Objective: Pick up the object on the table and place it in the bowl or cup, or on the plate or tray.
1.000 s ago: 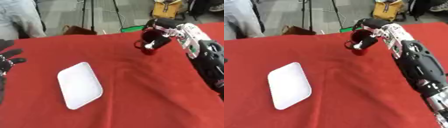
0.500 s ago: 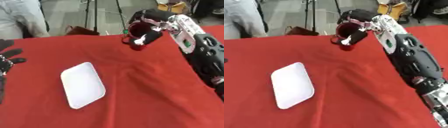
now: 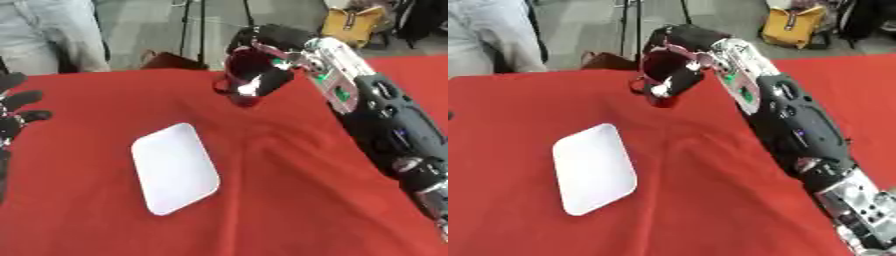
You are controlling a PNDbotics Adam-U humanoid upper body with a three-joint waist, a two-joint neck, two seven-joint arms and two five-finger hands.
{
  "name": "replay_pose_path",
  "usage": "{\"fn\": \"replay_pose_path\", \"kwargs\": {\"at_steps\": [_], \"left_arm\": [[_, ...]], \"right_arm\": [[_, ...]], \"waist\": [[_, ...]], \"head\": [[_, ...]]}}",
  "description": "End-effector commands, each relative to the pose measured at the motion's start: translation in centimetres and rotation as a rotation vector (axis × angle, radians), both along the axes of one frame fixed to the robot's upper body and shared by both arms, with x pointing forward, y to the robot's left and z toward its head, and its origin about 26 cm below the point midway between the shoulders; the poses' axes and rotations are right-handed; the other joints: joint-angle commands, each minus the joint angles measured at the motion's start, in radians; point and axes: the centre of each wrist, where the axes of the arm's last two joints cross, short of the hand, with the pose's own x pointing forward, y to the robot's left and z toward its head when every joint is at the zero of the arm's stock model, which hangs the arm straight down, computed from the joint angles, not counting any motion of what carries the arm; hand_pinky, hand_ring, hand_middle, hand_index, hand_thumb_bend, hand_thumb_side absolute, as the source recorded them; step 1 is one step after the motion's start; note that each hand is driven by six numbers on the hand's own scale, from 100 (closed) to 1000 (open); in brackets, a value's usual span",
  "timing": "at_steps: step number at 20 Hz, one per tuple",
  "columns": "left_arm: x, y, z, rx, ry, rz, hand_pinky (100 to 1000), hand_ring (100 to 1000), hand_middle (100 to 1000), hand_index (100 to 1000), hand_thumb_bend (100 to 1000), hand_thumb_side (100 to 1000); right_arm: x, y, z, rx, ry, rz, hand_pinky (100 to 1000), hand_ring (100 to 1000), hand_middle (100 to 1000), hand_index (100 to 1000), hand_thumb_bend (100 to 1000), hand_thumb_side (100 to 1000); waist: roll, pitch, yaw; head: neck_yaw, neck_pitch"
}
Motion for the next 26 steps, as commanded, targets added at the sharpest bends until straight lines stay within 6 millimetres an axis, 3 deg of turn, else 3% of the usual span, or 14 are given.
{"fn": "replay_pose_path", "kwargs": {"at_steps": [1, 11, 17, 26], "left_arm": [[-0.2, -0.5, 1.2, -0.001, -0.040, -0.031, 724, 802, 830, 903, 527, 734], [-0.4, -0.7, 1.7, -0.002, -0.058, -0.048, 724, 802, 830, 902, 533, 725], [-0.4, -1.0, 1.8, 0.001, -0.062, -0.060, 724, 803, 830, 902, 531, 724], [-0.5, -1.2, 2.0, 0.007, -0.065, -0.079, 724, 804, 831, 902, 528, 725]], "right_arm": [[0.1, 1.2, 0.9, 0.037, -0.058, -0.004, 361, 532, 836, 859, 417, 584], [-0.8, 4.7, -2.0, -0.032, 0.020, 0.132, 376, 540, 840, 861, 399, 575], [-1.7, 6.8, -2.7, -0.048, 0.061, 0.224, 373, 536, 841, 862, 397, 571], [-2.1, 8.3, -3.8, -0.055, 0.117, 0.274, 371, 535, 841, 862, 398, 564]], "waist": [[-0.001, -0.022, 0.007], [-0.014, -0.022, 0.003], [-0.015, -0.024, 0.002], [-0.015, -0.024, 0.008]], "head": [[-0.005, 0.000], [0.005, 0.001], [0.009, 0.000], [0.009, 0.001]]}}
